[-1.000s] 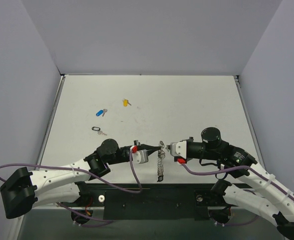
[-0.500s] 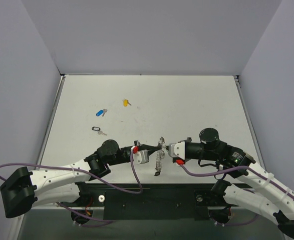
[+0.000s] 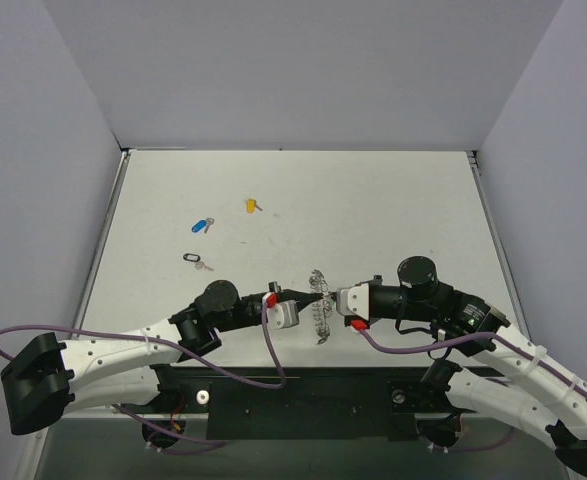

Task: Put the keys on the keyring

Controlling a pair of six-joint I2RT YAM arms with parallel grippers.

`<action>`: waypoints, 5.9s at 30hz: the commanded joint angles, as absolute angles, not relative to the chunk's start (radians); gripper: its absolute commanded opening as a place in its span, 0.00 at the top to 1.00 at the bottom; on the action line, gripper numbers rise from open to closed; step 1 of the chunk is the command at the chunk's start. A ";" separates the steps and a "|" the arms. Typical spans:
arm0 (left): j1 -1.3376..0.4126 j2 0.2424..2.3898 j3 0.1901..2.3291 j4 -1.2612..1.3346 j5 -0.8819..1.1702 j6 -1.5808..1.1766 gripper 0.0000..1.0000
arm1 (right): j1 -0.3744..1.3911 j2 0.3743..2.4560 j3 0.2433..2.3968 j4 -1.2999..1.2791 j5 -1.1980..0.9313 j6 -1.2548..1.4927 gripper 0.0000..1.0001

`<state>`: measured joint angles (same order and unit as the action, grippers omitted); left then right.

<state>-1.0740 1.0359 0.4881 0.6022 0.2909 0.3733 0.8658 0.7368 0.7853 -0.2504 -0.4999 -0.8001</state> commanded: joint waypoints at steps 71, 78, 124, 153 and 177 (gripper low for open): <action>-1.092 1.035 0.502 0.670 0.293 0.393 1.00 | 0.885 0.747 0.770 -0.164 -0.489 -0.724 1.00; -1.094 1.035 0.502 0.672 0.296 0.390 1.00 | 0.885 0.747 0.762 -0.152 -0.492 -0.716 1.00; -1.097 1.037 0.512 0.654 0.318 0.371 1.00 | 0.894 0.755 0.764 -0.144 -0.485 -0.733 1.00; -1.112 1.054 0.545 0.574 0.284 0.396 1.00 | 0.902 0.765 0.778 -0.147 -0.489 -0.729 1.00; -1.149 1.058 0.566 0.505 0.221 0.463 1.00 | 0.910 0.776 0.782 -0.152 -0.497 -0.713 1.00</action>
<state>-1.1275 1.0534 0.5133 0.4965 0.2176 0.4366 0.8978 0.7715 0.7601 -0.2375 -0.4675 -0.7288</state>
